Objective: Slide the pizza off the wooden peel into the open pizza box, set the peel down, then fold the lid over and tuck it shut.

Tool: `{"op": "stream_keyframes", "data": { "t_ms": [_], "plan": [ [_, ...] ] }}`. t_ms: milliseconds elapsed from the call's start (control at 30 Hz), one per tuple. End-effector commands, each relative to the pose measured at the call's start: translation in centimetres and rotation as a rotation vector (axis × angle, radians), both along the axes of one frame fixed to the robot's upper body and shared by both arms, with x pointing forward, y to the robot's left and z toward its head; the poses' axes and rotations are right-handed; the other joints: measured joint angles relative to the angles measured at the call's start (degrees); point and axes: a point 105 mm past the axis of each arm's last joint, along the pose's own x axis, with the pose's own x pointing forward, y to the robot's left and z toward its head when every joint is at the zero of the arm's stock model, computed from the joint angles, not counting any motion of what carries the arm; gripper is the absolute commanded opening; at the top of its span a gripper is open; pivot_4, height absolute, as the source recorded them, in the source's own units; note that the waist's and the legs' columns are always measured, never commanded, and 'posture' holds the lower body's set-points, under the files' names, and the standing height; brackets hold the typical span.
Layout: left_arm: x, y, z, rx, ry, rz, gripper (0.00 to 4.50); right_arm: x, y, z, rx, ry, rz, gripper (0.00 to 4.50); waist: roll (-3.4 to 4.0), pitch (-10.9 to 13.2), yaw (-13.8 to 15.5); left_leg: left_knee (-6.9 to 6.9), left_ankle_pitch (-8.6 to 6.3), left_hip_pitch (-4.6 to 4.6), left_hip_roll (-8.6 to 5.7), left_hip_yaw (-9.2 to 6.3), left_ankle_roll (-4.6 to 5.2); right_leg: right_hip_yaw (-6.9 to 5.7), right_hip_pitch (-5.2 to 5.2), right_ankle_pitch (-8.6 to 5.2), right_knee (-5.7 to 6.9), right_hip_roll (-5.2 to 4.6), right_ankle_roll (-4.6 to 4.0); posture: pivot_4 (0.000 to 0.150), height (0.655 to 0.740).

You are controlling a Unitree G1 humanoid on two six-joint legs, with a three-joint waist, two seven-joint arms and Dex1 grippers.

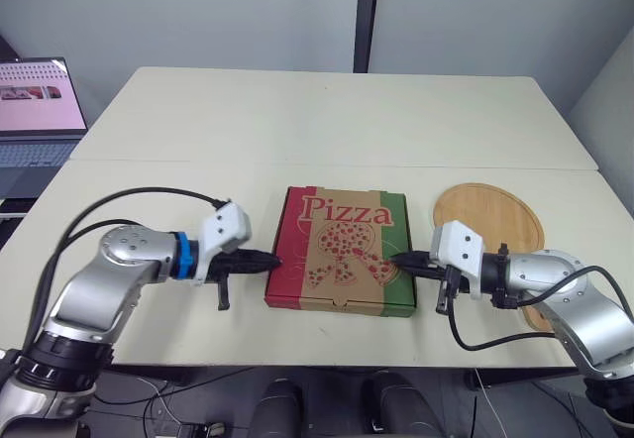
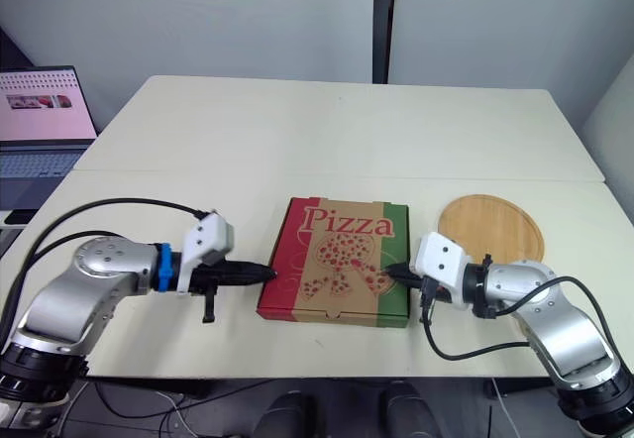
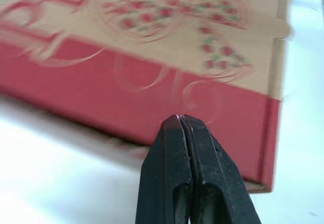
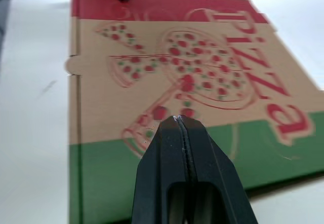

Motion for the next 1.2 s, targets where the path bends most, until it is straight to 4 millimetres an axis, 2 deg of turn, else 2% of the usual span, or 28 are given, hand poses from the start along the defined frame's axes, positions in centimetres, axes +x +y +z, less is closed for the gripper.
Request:
{"op": "stream_keyframes", "data": {
  "t_ms": [33, 100, 233, 400, 500, 567, 700, 800, 1200],
  "plan": [
    [1.1, 1.6, 2.6, -0.085, -0.051, 0.136, 0.0, 1.3, -1.5, 1.5, 0.039, -0.082, -0.1, 0.02, -0.01, 0.0, 0.0, 0.0, 0.0, 0.0, 0.0, 0.01, 0.0, 0.0, 0.0, 0.0, 0.0, 0.0, 0.0, 0.15, 0.7316],
    [1.4, 2.5, 2.4, -0.084, -0.051, 0.191, 0.0, 1.8, -2.4, 1.1, 0.017, -0.093, -0.141, 0.02, -0.01, 0.0, 0.0, -0.01, 0.0, 0.0, -0.03, 0.02, 0.0, 0.01, 0.0, 0.0, -0.01, -0.02, 0.0, 0.15, 0.7316],
    [1.9, 3.7, 0.3, -0.075, -0.024, 0.303, 0.0, 3.2, -4.2, -0.2, -0.059, -0.134, -0.226, 0.02, 0.0, 0.0, 0.0, -0.02, 0.0, 0.01, -0.04, 0.03, 0.0, 0.03, 0.0, 0.0, -0.01, -0.04, 0.0, 0.15, 0.7316],
    [2.1, 2.7, -2.1, -0.086, 0.013, 0.337, 0.0, 4.7, -5.5, -2.1, -0.146, -0.143, -0.293, 0.02, -0.01, 0.0, 0.1, -0.01, 0.0, -0.02, -0.05, 0.04, 0.0, 0.03, -0.01, 0.01, -0.01, -0.06, -0.01, 0.15, 0.7316],
    [1.9, 1.8, -2.7, -0.115, 0.04, 0.329, 0.0, 3.8, -4.9, -3.6, -0.158, -0.073, -0.235, 0.02, -0.01, 0.0, 0.1, -0.01, 0.0, -0.04, -0.06, 0.03, 0.0, 0.03, -0.03, 0.02, -0.01, -0.07, -0.04, 0.15, 0.7316],
    [1.7, 1.4, -3.0, -0.119, 0.05, 0.313, 0.0, 3.5, -4.3, -3.9, -0.146, -0.058, -0.2, 0.02, -0.01, 0.0, 0.0, -0.02, 0.0, -0.03, -0.05, 0.03, 0.0, 0.04, -0.03, 0.02, 0.0, -0.06, -0.04, 0.15, 0.7316],
    [0.7, 0.3, -3.0, -0.105, 0.067, 0.228, 0.0, 3.4, -2.7, -3.5, -0.092, -0.061, -0.146, 0.02, 0.0, 0.0, 0.0, -0.01, 0.0, -0.02, -0.04, 0.03, 0.0, 0.04, -0.03, 0.01, 0.01, -0.06, -0.02, 0.15, 0.7316],
    [0.3, 0.3, -3.1, -0.093, 0.077, 0.212, 0.0, 3.1, -1.8, -3.3, -0.073, -0.055, -0.11, 0.02, 0.0, 0.0, 0.0, -0.01, 0.0, -0.03, -0.05, 0.03, -0.01, 0.03, -0.03, 0.02, 0.0, -0.06, -0.02, 0.15, 0.7316],
    [-0.5, 0.4, -2.9, -0.079, 0.085, 0.2, 0.0, 3.0, -0.4, -3.3, -0.053, -0.049, -0.062, 0.02, 0.0, 0.0, -0.1, -0.02, 0.0, -0.01, -0.03, 0.03, -0.01, 0.03, -0.03, 0.01, 0.01, -0.06, -0.02, 0.15, 0.7316]
  ]
}}
